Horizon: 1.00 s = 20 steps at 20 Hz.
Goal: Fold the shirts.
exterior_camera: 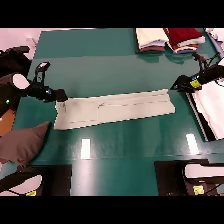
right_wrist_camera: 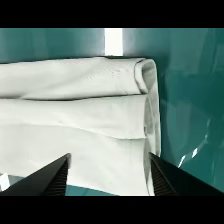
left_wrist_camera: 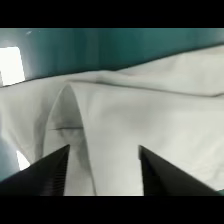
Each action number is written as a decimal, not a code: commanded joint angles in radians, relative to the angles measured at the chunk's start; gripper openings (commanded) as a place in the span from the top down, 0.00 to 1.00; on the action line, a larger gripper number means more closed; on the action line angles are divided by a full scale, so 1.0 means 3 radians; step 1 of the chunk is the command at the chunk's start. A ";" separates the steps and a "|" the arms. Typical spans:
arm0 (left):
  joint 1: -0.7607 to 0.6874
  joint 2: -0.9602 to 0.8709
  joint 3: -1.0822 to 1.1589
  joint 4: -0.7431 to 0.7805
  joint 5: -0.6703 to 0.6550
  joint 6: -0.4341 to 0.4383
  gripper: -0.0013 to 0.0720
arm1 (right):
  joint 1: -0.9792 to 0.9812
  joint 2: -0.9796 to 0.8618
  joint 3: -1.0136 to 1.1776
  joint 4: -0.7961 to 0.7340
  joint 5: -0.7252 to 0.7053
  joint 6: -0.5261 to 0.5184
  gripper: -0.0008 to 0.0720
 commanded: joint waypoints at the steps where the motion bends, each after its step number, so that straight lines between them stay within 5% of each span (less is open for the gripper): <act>1: -0.0001 -0.0010 0.0018 -0.0411 0.0015 0.0017 0.88 | -0.0229 -0.0141 -0.0163 0.0134 0.0057 -0.0252 0.16; 2: -0.0001 -0.0011 0.0018 -0.0528 0.0025 0.0066 0.95 | -0.0326 -0.0177 -0.0277 0.0226 0.0057 -0.0329 0.16; 10: -0.0657 -0.0055 0.0018 -0.0785 0.0420 -0.0031 0.95 | -0.0286 -0.0708 -0.0621 0.0895 -0.0086 -0.0646 0.23; 11: -0.0797 -0.0107 0.0019 -0.0804 0.0510 -0.0037 0.95 | -0.0197 -0.0694 -0.0619 0.0937 -0.0165 -0.0676 0.31; 13: -0.1058 -0.0282 0.0045 -0.0832 0.0609 -0.0037 0.95 | -0.0039 -0.0612 -0.0619 0.0975 -0.0285 -0.0696 0.81; 14: -0.1166 -0.0393 0.0088 -0.0846 0.0643 -0.0036 0.95 | 0.0018 -0.0532 -0.0610 0.0973 -0.0320 -0.0703 0.97; 20: -0.1584 -0.1410 0.0945 -0.0905 0.0601 -0.0027 0.95 | 0.0300 0.0181 0.0033 0.1237 0.0014 -0.0559 0.97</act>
